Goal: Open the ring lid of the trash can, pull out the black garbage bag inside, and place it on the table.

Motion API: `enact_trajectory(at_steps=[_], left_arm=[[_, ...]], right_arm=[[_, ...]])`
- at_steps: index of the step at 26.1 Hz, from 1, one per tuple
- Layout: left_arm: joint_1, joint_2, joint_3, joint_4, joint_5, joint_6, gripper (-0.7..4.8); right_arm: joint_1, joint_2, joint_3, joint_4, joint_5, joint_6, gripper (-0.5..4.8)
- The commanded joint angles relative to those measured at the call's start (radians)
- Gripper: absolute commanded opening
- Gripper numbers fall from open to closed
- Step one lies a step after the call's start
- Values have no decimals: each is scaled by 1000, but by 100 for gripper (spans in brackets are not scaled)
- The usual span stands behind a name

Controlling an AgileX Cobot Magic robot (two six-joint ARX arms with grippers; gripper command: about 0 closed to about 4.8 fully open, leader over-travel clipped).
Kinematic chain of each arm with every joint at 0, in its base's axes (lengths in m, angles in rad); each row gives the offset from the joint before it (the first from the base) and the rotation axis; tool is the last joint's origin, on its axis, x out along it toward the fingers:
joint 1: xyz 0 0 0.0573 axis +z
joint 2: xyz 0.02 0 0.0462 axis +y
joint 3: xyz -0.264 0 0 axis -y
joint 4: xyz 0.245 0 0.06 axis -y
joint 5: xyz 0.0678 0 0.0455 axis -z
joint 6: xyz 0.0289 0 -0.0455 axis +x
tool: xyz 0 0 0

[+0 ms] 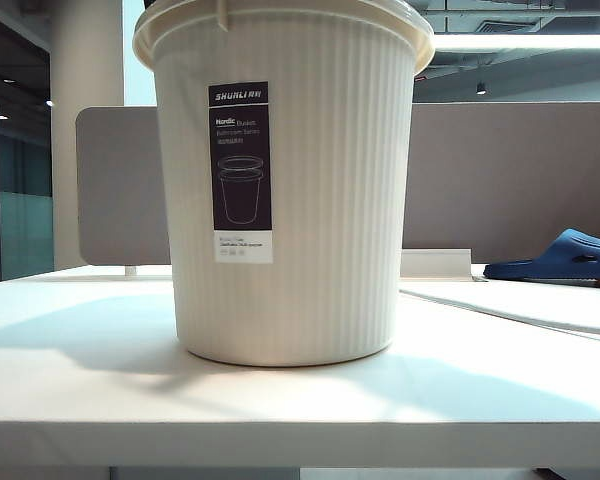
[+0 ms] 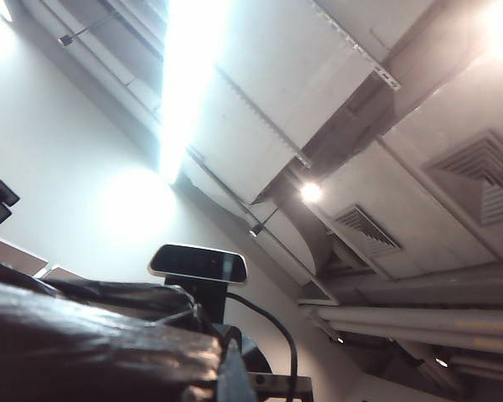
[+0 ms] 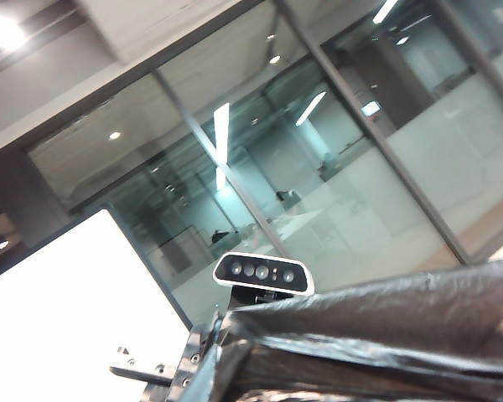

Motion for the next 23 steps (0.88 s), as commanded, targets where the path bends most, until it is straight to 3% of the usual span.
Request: enact_trajectory(at_steps=[1, 7, 23], left_arm=[[-2, -2, 43, -2, -2, 15, -6], [-1, 0, 146, -106, 1, 89, -6], [0, 7, 355, -196, 3, 147, -6]], right_arm=[[1, 20, 50, 19, -23, -8, -1], [1, 63, 146, 19, -53, -7, -1], [2, 156, 412, -14, -113, 38, -1]])
